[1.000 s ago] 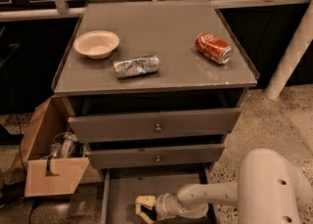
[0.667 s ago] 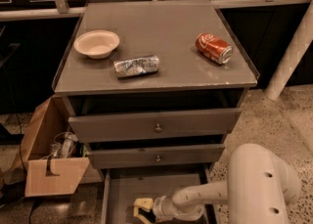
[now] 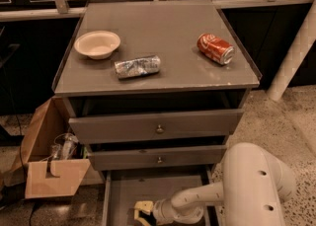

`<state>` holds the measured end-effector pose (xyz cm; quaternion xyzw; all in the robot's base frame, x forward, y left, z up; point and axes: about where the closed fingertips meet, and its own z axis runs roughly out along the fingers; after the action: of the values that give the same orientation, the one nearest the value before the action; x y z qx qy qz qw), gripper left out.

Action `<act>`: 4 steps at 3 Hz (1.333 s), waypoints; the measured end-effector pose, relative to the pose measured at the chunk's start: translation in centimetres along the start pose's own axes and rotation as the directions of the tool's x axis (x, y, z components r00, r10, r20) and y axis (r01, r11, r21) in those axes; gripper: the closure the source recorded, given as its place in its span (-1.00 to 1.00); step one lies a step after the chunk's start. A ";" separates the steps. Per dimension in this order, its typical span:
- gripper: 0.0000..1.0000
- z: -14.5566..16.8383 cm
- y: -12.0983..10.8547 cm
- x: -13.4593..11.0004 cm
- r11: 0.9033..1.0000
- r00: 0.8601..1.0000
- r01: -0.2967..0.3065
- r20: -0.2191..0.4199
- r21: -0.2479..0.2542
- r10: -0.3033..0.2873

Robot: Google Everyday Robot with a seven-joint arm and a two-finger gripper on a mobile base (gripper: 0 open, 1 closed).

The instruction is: Place sponge into bottom drawer

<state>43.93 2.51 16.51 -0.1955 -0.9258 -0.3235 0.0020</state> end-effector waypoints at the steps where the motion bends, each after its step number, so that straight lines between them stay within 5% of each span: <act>1: 1.00 -1.7 0.8 -0.6 1.000 0.999 0.004 0.040 -0.017 -0.003; 3: 1.00 -3.2 1.2 -0.9 1.000 0.997 0.017 0.076 -0.022 -0.016; 4: 1.00 -2.3 0.4 -0.8 0.999 0.994 0.020 0.103 0.027 -0.023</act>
Offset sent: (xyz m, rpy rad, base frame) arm 0.0123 -0.0257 0.0505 -0.0207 -0.1200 -0.0516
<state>44.49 1.11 18.50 -0.2020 -0.9309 -0.3008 -0.0466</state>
